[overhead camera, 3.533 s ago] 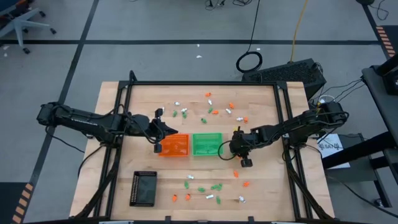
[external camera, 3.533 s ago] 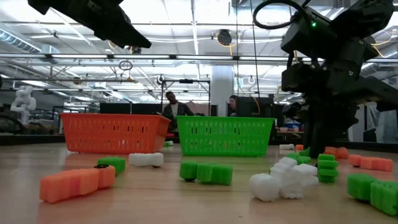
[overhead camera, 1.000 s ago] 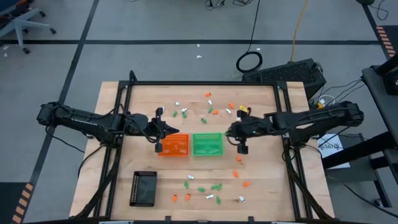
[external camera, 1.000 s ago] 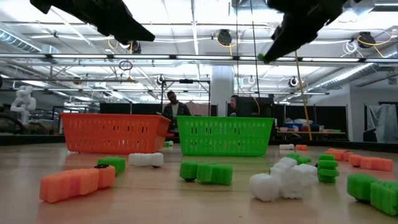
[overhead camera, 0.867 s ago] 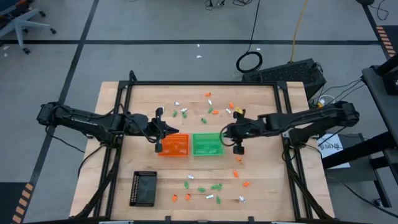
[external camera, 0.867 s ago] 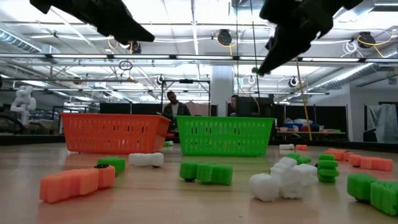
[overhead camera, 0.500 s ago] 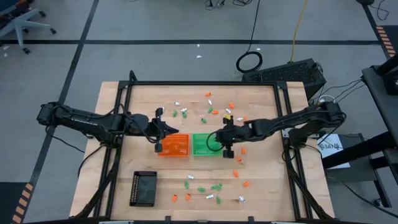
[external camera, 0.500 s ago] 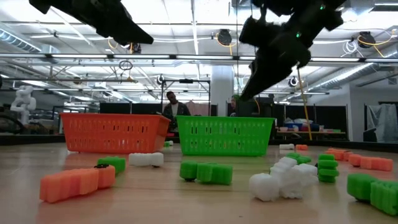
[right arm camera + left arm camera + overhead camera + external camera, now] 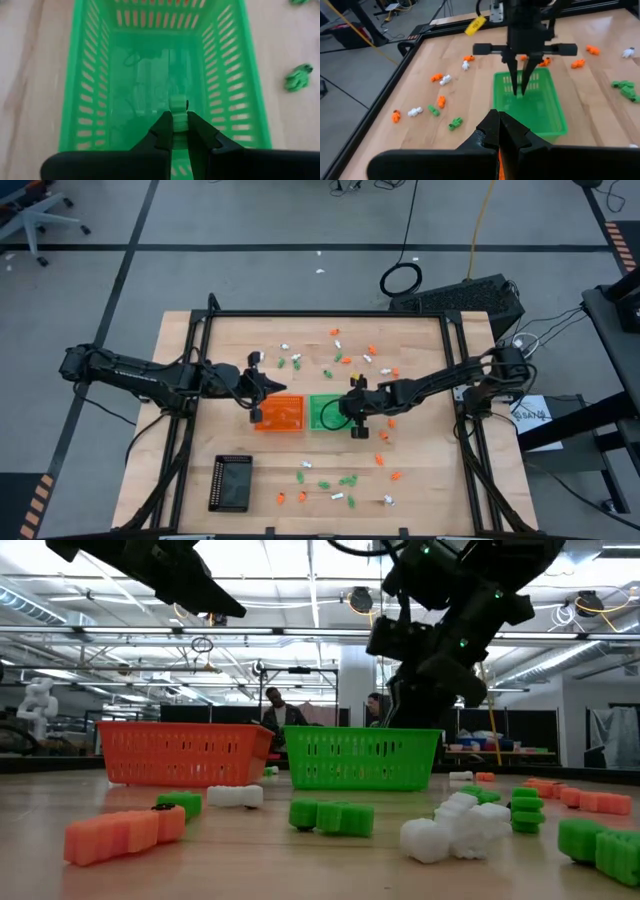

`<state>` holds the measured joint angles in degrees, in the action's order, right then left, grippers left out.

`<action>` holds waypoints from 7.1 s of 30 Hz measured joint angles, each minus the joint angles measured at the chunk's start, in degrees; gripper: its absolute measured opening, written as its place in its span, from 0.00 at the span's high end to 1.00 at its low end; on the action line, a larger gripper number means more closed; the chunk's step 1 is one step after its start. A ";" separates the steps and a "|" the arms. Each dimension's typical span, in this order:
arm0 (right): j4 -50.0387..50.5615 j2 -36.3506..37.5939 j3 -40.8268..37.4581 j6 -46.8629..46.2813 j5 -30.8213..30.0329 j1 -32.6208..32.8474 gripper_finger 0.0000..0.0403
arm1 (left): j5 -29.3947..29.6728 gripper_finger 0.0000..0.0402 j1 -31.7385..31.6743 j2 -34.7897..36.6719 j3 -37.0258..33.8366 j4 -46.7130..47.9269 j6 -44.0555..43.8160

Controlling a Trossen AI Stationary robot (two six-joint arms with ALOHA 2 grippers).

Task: Sort Halloween decoration
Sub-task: Put the green skeleton toy into the green bin, then put the white skeleton toy into the black bin

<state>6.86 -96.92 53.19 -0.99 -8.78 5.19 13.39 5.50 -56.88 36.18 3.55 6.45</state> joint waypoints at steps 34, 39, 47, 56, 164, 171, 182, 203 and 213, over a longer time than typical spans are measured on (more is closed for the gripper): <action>13.09 22.71 -3.39 0.09 -0.50 5.21 0.67 | 0.35 0.87 -15.69 -6.05 16.74 18.18 -8.00; 13.00 27.50 -9.04 -3.86 -9.87 8.57 0.67 | 3.21 0.87 -15.98 -7.69 19.39 20.18 -4.54; 5.97 30.11 -15.29 -3.03 -15.29 9.55 0.67 | 1.57 0.87 -22.34 -13.46 19.85 28.41 -9.74; 3.62 30.09 -17.03 -3.69 -15.18 9.90 0.67 | -4.46 0.87 -32.85 -23.48 19.88 33.00 -10.59; -2.04 30.05 -19.58 -6.91 -13.63 9.92 0.67 | -3.88 1.00 -21.72 -4.83 16.84 52.50 -20.85; -1.96 30.05 -19.58 -7.03 -13.61 9.92 0.67 | -4.51 1.00 -21.49 -10.76 16.86 44.20 -6.21; -2.32 30.05 -19.58 -7.02 -13.63 9.92 0.67 | -9.27 0.79 -24.44 -25.90 16.86 38.86 16.46; -5.80 30.05 -19.58 -5.20 -15.25 9.77 0.67 | -7.72 0.76 -27.34 -39.50 16.90 31.16 45.27; -5.75 30.05 -19.58 -5.16 -15.20 9.79 0.67 | -12.15 0.82 -29.16 -41.13 16.97 30.58 47.97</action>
<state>1.10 -66.87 33.61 -6.16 -23.99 14.98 1.25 -23.67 -98.01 53.15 34.13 54.42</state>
